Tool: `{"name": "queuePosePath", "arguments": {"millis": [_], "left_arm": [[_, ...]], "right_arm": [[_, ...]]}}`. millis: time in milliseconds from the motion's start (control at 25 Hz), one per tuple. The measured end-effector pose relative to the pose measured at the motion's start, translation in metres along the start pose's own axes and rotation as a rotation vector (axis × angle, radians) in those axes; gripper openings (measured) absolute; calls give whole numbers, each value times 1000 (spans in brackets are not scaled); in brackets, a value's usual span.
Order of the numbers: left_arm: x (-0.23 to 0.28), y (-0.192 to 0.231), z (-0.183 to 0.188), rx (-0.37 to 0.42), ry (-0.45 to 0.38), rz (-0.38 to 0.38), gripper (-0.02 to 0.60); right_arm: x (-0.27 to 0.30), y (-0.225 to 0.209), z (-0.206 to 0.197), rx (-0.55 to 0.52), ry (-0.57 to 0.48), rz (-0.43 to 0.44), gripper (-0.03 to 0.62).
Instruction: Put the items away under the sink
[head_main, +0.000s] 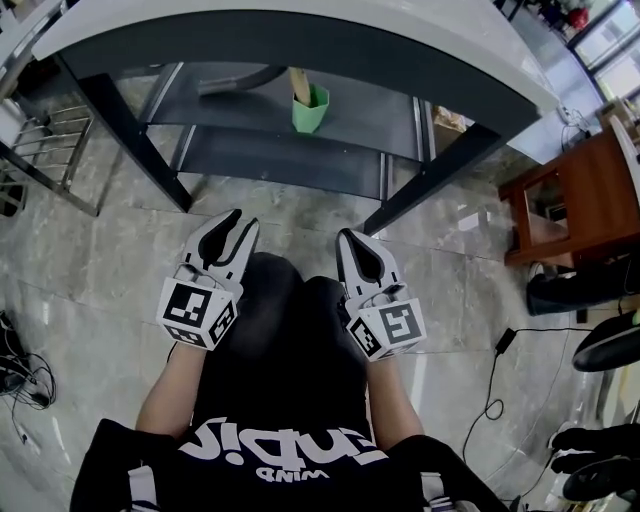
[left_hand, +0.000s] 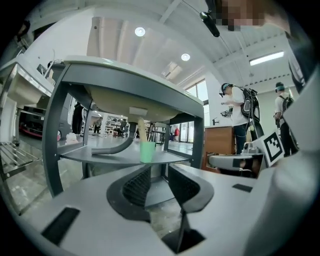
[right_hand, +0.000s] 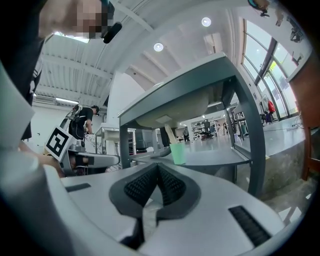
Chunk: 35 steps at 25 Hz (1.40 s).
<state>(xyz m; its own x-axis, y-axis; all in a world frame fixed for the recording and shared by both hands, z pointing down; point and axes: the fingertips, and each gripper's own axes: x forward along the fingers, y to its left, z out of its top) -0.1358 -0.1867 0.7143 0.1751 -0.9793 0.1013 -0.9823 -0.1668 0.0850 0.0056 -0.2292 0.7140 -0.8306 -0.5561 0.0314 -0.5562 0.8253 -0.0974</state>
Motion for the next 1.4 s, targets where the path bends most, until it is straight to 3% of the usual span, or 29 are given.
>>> {"name": "queuePosePath", "arguments": {"millis": [200,440,640,1000,1240,1400], "left_arm": [[8,2,-4,-6,21,-27,32],[26,5,-2,12,50,-79,20],[18,-1,35,17,50,-91,20],[-27,-34,207,-38,90,-150,20],[-71,-46,334,-48,119,-169,20],[-96,-48,398,-68,126,-177,20]], "right_arm": [[8,1,2,12,0,23,18],[24,-5,3,65,7,36,18],[33,8,38,91,53,51,18],[5,49,211,104,176,48,18],[-9,92,338,85,213,62,18],[-16,120,399,84,220,75,18]]}}
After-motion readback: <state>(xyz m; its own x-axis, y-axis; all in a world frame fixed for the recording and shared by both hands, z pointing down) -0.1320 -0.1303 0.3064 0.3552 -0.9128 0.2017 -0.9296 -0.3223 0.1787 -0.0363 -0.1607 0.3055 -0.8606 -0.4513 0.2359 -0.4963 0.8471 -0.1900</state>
